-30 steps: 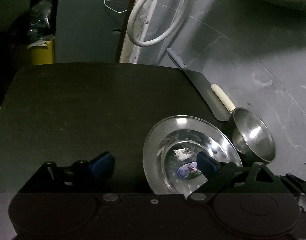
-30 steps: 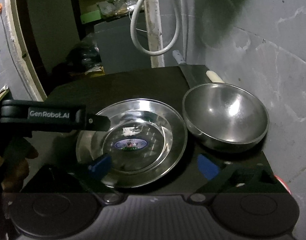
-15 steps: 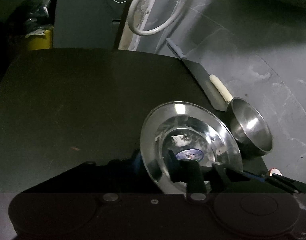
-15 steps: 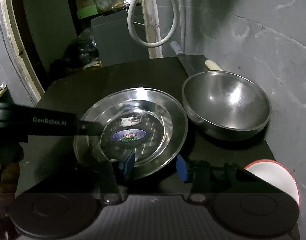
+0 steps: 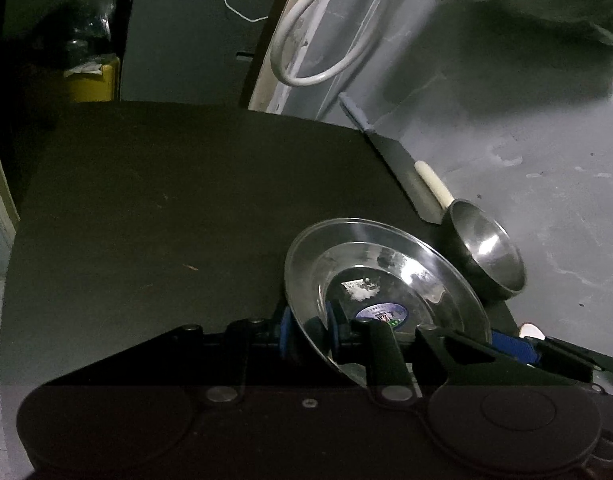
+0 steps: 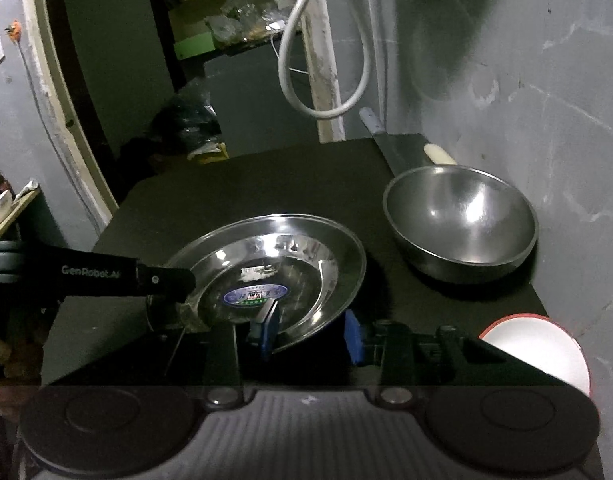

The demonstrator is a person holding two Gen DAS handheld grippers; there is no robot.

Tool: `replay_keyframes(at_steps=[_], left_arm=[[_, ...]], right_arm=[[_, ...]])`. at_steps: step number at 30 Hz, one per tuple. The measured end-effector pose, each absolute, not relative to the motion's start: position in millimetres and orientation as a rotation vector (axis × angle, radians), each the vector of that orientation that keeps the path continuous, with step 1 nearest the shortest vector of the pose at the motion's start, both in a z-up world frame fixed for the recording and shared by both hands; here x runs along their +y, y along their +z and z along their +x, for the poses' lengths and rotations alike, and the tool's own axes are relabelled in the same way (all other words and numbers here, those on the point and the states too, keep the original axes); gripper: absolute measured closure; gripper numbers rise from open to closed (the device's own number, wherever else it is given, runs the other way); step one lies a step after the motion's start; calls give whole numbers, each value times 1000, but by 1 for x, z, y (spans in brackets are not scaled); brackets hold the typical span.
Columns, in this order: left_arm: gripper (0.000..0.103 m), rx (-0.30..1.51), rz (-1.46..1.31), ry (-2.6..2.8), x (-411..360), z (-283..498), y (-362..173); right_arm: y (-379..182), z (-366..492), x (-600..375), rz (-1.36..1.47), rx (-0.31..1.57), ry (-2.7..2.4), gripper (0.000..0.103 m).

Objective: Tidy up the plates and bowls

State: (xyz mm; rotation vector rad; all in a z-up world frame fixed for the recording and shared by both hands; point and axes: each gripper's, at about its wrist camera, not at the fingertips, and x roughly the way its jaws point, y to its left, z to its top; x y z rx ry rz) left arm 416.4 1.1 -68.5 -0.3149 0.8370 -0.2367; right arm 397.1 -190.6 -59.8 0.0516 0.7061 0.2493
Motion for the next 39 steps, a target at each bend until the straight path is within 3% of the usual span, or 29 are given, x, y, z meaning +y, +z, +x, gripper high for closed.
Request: replay_keyframes(at_steps=[23, 39], left_arm=[[80, 676, -242, -192, 32, 280, 10], [78, 760, -220, -98, 33, 209, -6]], right_arm=[[-1, 292, -166, 2, 527, 434, 66], [-17, 243, -157, -20, 629, 549, 66]])
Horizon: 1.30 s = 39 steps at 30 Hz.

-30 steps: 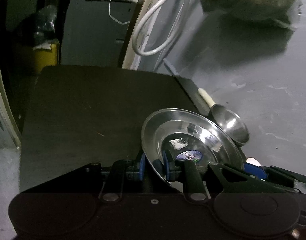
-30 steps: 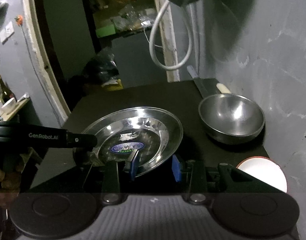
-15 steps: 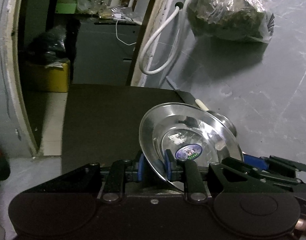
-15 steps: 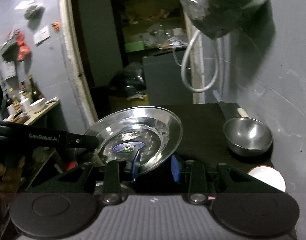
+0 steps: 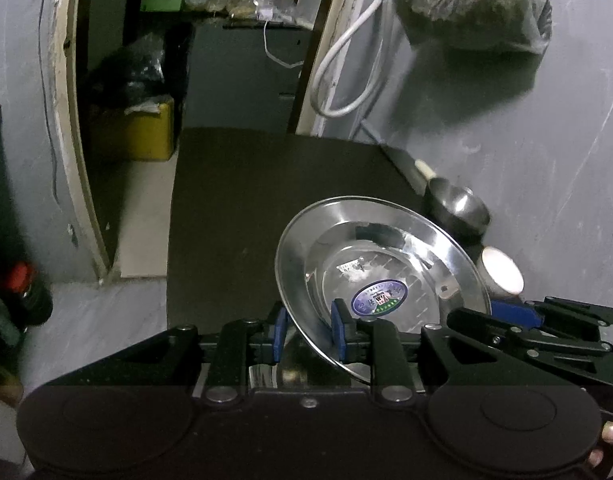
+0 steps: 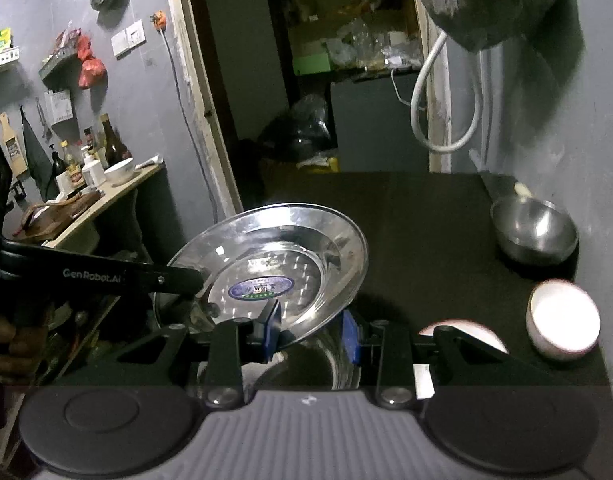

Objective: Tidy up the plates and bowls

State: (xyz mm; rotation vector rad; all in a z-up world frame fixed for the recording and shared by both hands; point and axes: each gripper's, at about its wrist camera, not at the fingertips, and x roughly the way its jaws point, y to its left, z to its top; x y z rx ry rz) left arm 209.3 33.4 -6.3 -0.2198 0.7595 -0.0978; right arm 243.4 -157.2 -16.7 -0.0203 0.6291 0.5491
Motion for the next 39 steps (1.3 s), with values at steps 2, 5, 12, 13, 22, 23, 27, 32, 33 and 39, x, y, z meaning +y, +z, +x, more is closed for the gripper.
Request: replay_keyframes(at_steps=[2, 5, 12, 13, 22, 23, 27, 32, 33, 39], left_arm=[[77, 793, -209, -104, 33, 206, -12], [77, 835, -194, -113, 33, 200, -21], [75, 896, -176, -112, 30, 195, -33], [75, 905, -174, -112, 30, 195, -35], [74, 942, -147, -90, 24, 199, -38], [74, 945, -145, -88, 23, 200, -38], [73, 954, -137, -80, 22, 202, -39], [73, 961, -135, -73, 20, 204, -40], [73, 962, -135, -73, 20, 205, -40], [73, 963, -130, -68, 19, 206, -41]], right_arm=[[-24, 242, -159, -12, 660, 556, 66], [-34, 240, -161, -1, 703, 558, 66], [-46, 237, -162, -4, 757, 564, 66], [-47, 237, -163, -3, 763, 565, 66], [-56, 240, -163, 5, 809, 577, 66], [-57, 241, -163, 5, 810, 578, 66], [-57, 244, -163, 6, 814, 584, 66], [-56, 246, -160, 1, 814, 587, 66], [-56, 245, -161, 1, 814, 587, 66], [-57, 244, -160, -4, 813, 585, 66]])
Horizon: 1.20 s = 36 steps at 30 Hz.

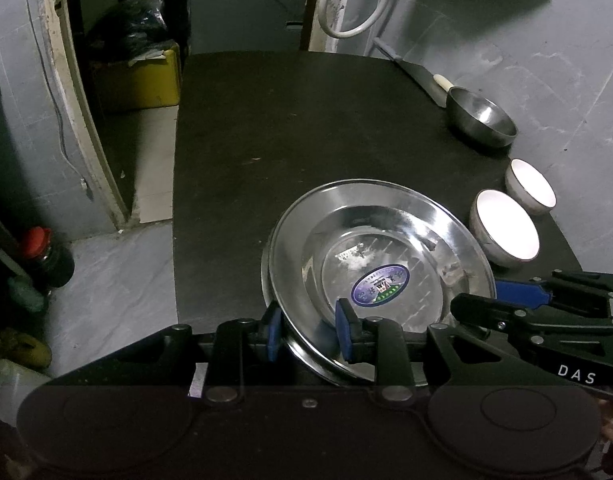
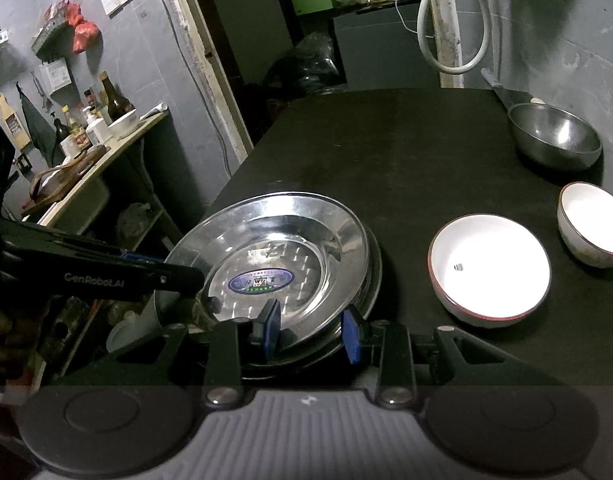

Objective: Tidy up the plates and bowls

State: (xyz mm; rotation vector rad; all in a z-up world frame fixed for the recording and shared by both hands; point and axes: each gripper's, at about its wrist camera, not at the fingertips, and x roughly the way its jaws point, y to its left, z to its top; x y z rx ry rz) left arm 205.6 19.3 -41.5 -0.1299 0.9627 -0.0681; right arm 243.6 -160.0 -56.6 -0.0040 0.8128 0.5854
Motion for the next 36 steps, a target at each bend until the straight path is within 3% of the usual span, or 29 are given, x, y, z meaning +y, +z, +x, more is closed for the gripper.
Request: replay_keyframes(at_steps=[22, 36], left_arm=[[71, 974, -98, -50, 16, 208, -42], [72, 983, -103, -43, 17, 210, -44]], right_arm=[[-57, 244, -154, -29, 816, 576, 64], [-58, 242, -146, -92, 807, 576, 57]])
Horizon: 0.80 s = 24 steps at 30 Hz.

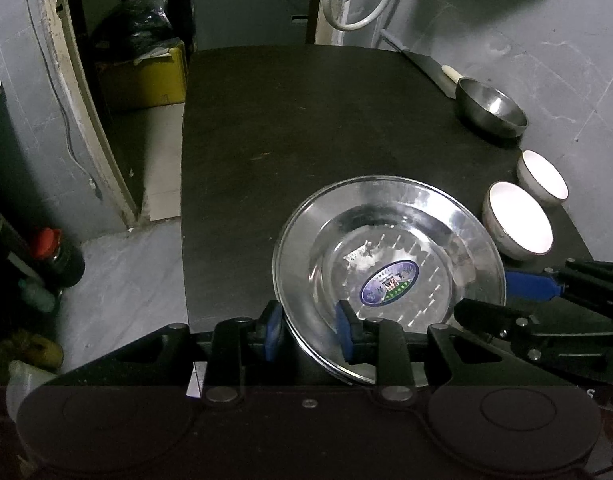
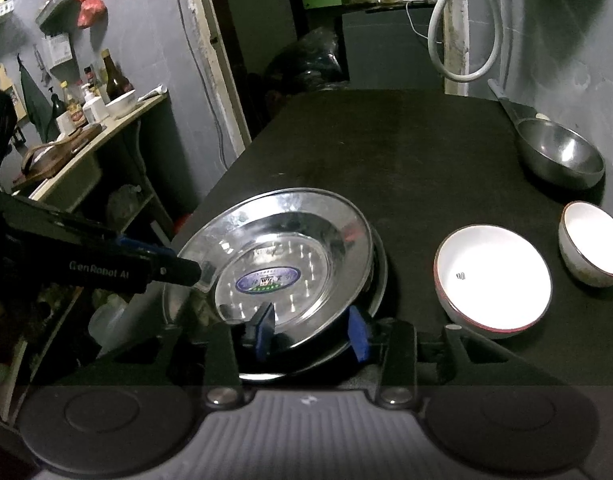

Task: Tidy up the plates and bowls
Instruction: 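Open both grippers to release the labelled plate, then grasp the steel bowl with cream handle with both grippers and lift it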

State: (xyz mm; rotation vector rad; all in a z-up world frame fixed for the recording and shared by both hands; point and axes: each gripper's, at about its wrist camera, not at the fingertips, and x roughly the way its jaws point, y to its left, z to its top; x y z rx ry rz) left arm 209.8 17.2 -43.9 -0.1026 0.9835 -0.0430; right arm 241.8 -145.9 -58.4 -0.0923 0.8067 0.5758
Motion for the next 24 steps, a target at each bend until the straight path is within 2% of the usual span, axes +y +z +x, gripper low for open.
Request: replay_keyframes(at_steps=[1, 4, 10, 13, 15, 18, 24], left_arm=[[72, 982, -110, -43, 18, 210, -43], [68, 973, -127, -47, 20, 209, -42], [50, 947, -126, -52, 18, 210, -37], [33, 930, -128, -48, 18, 211, -34], [16, 918, -131, -44, 18, 213, -31], [2, 915, -142, -30, 18, 218, -30], [1, 931, -204, -15, 21, 231, -34]], right_arm=[[-58, 242, -146, -90, 807, 575, 57], [-58, 243, -148, -89, 808, 564, 46], [-60, 244, -152, -77, 817, 546, 38], [-60, 243, -155, -66, 810, 545, 30], [-59, 244, -157, -55, 806, 547, 23], [-58, 245, -160, -39, 809, 545, 13], [-53, 250, -175, 12, 787, 543, 1]])
